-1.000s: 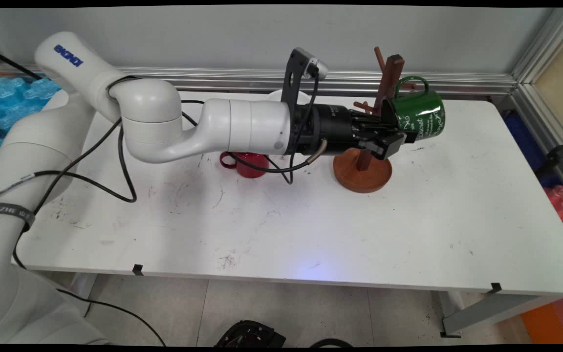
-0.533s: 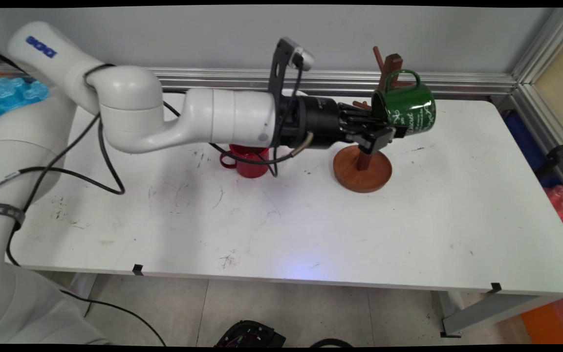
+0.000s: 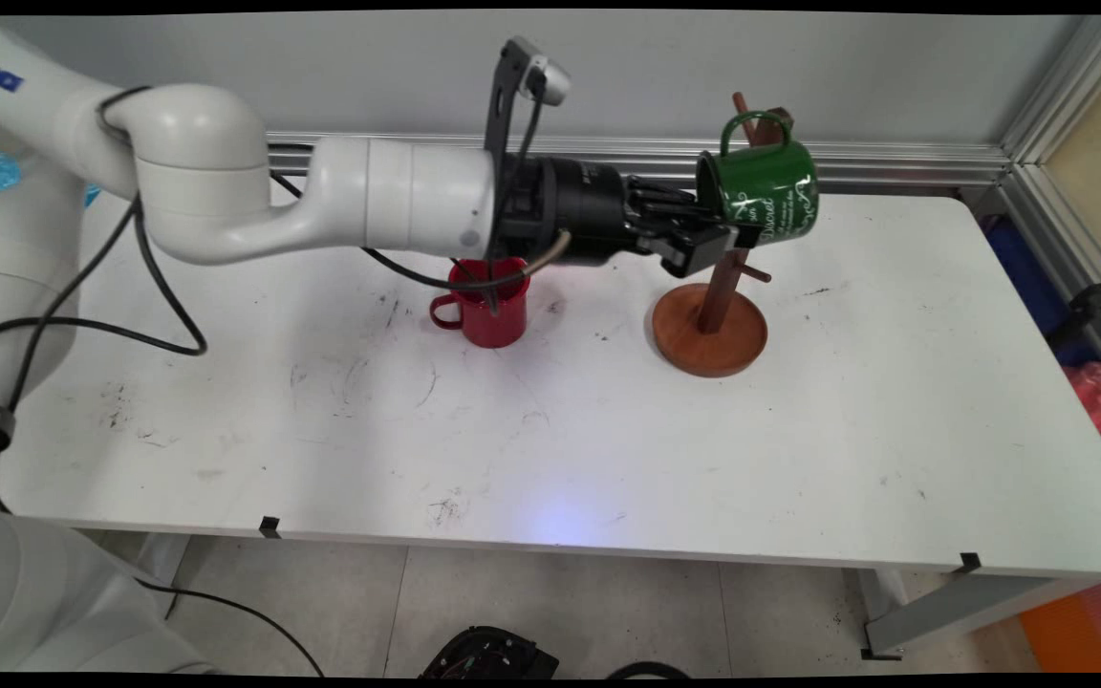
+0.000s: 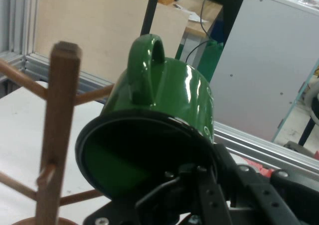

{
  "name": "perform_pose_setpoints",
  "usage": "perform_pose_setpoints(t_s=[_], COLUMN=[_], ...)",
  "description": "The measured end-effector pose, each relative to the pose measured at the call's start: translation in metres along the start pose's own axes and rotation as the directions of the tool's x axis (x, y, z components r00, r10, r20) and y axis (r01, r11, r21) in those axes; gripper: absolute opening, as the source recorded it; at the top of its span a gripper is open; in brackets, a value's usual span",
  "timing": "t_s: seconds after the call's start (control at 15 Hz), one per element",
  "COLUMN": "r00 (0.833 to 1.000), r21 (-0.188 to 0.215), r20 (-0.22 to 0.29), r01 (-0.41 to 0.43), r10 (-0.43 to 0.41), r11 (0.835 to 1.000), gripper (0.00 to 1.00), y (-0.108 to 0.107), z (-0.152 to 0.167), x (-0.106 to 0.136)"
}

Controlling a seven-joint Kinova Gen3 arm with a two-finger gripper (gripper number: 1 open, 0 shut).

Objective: Place the picked object on the table

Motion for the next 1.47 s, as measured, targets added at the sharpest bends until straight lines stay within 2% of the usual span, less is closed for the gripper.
perform_pose_setpoints(t_s=[0.4,0.6,0.87,1.13,1.47], r00=[1.0,0.998,0.991,0.977,0.942], r21=[-0.005,-0.011,-0.025,-0.046,-0.066], r20=[0.026,0.053,0.116,0.19,0.311], r01=[-0.017,-0.03,-0.059,-0.084,-0.115], r10=[0.017,0.03,0.061,0.091,0.13], r11=[1.0,0.999,0.998,0.995,0.991], gripper=[0.0,0.0,0.0,0.0,0.0], y=[-0.005,-0.007,-0.01,-0.012,-0.017], z=[-0.017,-0.024,-0.032,-0.035,-0.038], x=[0.007,0.01,0.013,0.015,0.014])
